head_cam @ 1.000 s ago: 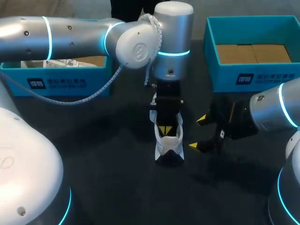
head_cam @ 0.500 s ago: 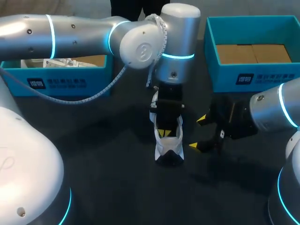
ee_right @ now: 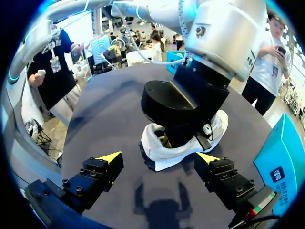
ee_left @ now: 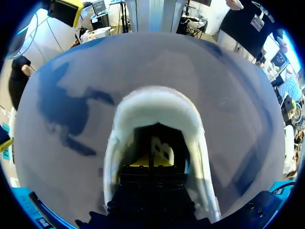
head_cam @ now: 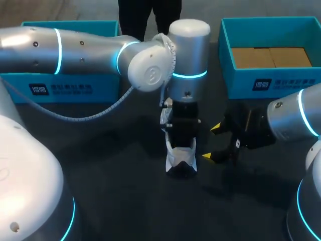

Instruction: Take the shoe out of the shoebox, open the shoe tongue, remove and reinsert the insole, then place the shoe into the shoebox

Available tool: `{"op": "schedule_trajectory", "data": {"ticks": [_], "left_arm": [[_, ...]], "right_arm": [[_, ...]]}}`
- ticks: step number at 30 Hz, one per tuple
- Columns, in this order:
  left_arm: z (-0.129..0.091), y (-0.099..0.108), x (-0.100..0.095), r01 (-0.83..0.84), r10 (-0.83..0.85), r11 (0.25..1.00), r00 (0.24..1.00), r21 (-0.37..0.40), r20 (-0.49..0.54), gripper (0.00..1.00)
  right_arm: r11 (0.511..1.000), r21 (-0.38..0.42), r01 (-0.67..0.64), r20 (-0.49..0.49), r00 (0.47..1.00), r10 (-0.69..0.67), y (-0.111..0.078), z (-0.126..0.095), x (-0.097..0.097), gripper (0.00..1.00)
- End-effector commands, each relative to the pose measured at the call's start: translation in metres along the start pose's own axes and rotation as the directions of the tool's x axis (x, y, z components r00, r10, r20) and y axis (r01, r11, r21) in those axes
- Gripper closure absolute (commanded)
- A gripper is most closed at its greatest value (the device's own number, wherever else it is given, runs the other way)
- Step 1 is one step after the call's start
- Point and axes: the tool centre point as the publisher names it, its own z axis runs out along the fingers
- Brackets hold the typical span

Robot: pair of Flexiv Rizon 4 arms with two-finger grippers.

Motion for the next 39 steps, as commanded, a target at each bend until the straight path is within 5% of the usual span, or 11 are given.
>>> {"op": "schedule_trajectory", "data": {"ticks": [1, 11, 39], "left_arm": [[-0.022, -0.002, 0.015, 0.004, -0.003, 0.999, 1.0, -0.04, 0.01, 1.0], [-0.042, -0.003, 0.025, -0.047, 0.047, 0.997, 0.999, -0.064, -0.006, 1.0], [0.01, -0.004, 0.004, -0.086, 0.085, 0.996, 0.996, -0.023, -0.026, 1.0]], "right_arm": [[1.0, 0.001, 0.0, 0.002, 1.0, 0.0, 0.0, 0.0, 0.001, 0.0], [1.0, 0.001, 0.0, 0.002, 1.0, 0.0, 0.0, 0.0, 0.001, 0.0], [1.0, 0.001, 0.0, 0.002, 1.0, 0.0, 0.0, 0.0, 0.001, 0.0]]}}
